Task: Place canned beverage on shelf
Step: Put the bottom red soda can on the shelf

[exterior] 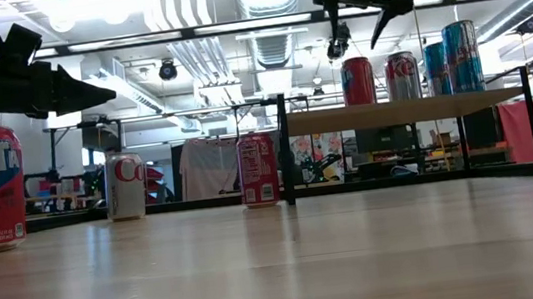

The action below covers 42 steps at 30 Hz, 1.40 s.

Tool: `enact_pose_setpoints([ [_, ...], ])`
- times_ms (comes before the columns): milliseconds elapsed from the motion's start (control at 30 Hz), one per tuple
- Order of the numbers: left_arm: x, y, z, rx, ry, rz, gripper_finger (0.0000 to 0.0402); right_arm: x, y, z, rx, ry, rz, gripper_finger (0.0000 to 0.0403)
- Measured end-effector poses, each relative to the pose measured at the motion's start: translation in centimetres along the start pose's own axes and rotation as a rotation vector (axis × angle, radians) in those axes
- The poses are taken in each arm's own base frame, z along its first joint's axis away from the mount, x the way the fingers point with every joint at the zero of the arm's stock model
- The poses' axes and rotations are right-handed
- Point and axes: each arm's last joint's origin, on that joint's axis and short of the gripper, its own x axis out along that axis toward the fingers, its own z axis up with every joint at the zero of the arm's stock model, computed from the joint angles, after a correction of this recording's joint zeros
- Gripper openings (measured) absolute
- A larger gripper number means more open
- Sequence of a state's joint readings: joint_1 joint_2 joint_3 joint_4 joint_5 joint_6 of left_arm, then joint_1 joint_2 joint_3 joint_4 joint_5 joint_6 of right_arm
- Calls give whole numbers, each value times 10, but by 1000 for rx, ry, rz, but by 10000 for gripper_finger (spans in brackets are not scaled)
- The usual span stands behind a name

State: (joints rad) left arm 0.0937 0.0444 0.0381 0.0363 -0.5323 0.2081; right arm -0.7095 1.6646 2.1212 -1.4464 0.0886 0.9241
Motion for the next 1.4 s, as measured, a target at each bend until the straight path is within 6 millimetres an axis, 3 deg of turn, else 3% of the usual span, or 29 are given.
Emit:
enact_pose_setpoints([
  [433,0,0,0,0,0,-1,399,7,-4,1,114,-47,-86,352],
  [867,0,0,0,0,0,-1,399,43,5,9,69,-29,-138,352],
  [1400,0,0,0,0,0,-1,399,46,7,12,64,-43,-136,352],
])
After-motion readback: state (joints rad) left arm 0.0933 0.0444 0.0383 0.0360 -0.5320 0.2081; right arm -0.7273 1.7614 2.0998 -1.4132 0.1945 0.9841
